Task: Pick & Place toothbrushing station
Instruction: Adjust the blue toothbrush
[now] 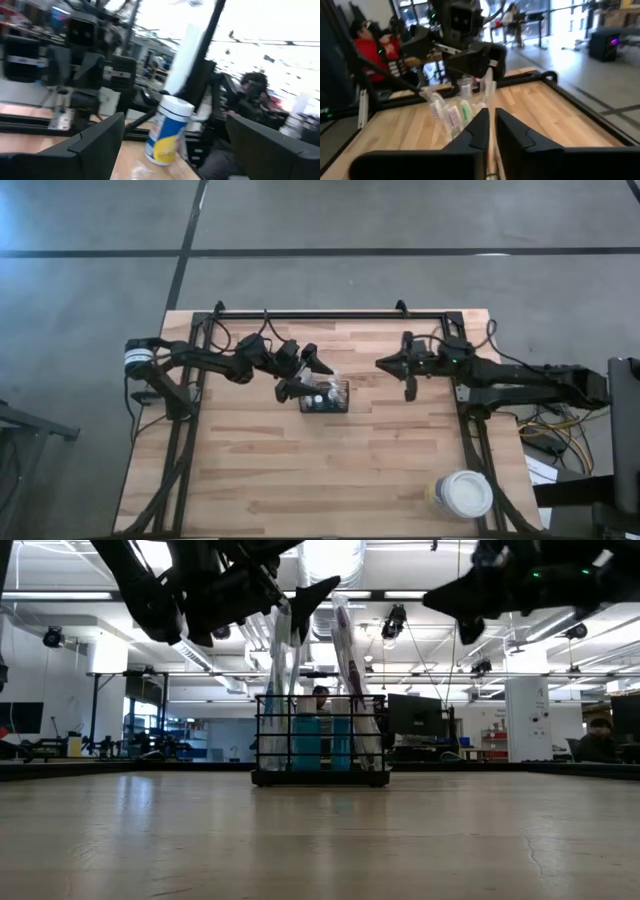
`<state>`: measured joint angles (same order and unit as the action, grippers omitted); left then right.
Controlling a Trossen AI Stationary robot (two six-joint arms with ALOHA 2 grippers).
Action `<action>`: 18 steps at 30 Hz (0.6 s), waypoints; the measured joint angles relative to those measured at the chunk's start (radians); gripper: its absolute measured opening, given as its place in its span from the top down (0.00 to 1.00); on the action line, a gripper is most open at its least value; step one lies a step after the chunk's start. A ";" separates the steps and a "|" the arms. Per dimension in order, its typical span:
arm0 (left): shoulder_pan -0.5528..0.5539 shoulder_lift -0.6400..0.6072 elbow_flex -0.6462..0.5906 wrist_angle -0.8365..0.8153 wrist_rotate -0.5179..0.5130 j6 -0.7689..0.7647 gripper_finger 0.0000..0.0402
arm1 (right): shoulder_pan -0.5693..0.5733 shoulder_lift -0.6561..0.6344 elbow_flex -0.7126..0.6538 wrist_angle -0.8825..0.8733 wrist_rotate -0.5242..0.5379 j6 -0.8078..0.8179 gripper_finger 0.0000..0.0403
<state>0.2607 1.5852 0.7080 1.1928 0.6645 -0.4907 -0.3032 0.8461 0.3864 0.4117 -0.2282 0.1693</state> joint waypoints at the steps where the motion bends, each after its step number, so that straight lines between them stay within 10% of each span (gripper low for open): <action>1: 0.000 0.000 0.001 0.004 0.022 0.001 0.12 | 0.006 0.035 0.022 0.010 -0.014 -0.008 0.89; 9: -0.007 -0.021 0.024 0.014 0.245 0.101 0.12 | 0.051 0.280 0.206 0.041 -0.042 -0.054 0.60; 18: -0.007 -0.022 0.024 0.011 0.266 0.157 0.12 | 0.055 0.546 0.314 0.160 -0.034 -0.042 0.45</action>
<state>0.2535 1.5634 0.7319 1.2037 0.9306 -0.3340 -0.2486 1.3917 0.7008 0.5715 -0.2626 0.1276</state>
